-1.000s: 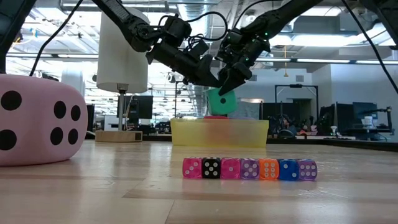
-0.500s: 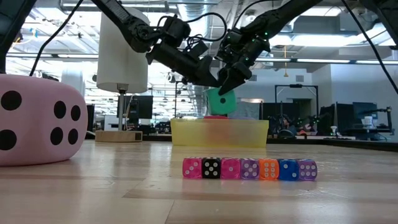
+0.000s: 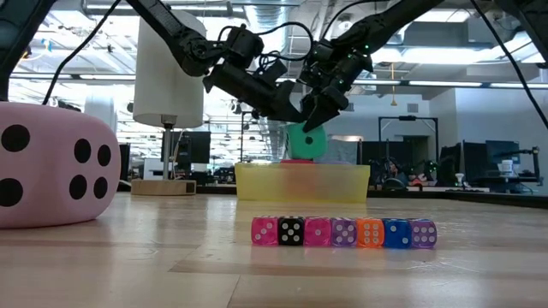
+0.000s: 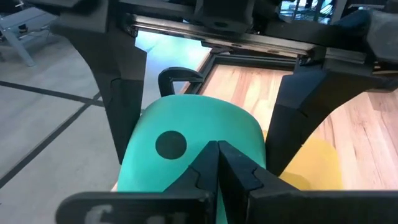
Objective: Pick & Place Dice
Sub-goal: Put the big light blue dice into the yellow bin
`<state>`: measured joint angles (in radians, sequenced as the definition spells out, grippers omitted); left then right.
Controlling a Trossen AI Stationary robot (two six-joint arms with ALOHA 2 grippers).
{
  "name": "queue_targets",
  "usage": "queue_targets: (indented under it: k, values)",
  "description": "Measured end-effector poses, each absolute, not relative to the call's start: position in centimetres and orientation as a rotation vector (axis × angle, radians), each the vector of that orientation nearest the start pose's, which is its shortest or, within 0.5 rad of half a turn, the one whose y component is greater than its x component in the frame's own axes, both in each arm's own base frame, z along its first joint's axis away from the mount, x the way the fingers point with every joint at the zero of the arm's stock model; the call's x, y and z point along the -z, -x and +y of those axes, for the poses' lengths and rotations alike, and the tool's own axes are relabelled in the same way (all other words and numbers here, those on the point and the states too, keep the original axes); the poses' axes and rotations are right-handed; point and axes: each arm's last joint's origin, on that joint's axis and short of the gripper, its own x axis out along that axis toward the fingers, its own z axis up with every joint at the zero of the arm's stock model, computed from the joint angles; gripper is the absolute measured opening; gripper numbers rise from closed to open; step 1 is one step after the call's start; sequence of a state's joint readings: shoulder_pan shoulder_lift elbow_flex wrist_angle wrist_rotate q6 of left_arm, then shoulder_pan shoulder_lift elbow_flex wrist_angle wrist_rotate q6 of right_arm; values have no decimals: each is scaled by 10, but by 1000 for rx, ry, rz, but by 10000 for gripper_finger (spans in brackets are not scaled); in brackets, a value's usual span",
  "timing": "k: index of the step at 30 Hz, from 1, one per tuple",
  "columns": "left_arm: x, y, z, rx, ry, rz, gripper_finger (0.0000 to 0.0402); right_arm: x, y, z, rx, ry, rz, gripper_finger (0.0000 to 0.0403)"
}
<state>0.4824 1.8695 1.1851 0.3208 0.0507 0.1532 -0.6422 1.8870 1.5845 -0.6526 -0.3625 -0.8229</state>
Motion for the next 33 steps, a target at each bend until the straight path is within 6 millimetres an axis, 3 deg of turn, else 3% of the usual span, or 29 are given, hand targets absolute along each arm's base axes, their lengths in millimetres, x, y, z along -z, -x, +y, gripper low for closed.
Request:
queue_targets:
  k: [19, 33]
  values:
    - [-208, -371, 194, -397, -55, 369, 0, -262, -333, -237, -97, 308, 867, 400]
    - [-208, -371, 195, -406, -56, 371, 0, -291, -331, -236, -99, 299, 882, 400]
